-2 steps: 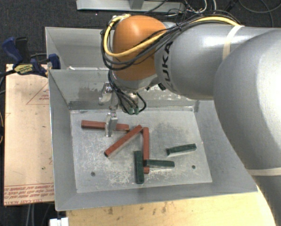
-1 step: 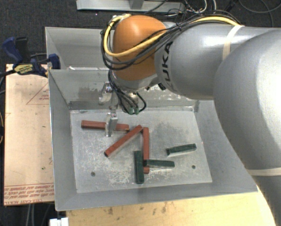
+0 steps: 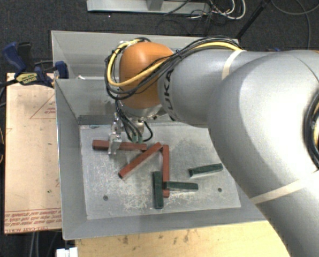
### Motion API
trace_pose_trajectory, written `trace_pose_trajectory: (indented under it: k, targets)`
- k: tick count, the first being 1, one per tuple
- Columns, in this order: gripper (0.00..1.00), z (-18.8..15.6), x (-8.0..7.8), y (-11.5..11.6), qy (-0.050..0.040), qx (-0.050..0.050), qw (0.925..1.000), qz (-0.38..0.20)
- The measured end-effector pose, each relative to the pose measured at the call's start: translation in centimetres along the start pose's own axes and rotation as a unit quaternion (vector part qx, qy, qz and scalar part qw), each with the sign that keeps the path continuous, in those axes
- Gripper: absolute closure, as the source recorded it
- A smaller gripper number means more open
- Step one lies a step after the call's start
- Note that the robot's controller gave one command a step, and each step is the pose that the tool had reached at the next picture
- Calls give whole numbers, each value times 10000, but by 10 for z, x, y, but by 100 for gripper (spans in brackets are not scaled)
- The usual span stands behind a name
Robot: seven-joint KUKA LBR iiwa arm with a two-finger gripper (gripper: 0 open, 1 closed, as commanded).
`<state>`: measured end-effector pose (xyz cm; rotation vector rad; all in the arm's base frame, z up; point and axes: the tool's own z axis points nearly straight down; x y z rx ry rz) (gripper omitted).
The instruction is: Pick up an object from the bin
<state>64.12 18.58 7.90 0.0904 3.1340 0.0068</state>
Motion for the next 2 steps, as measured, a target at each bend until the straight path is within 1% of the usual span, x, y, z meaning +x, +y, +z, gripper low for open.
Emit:
trace_pose_trajectory:
  k: [1,2]
  targets:
    - [100,0,0,0,0,-1,10000,4]
    - [100,-160,-11,18,0,8,9994,342]
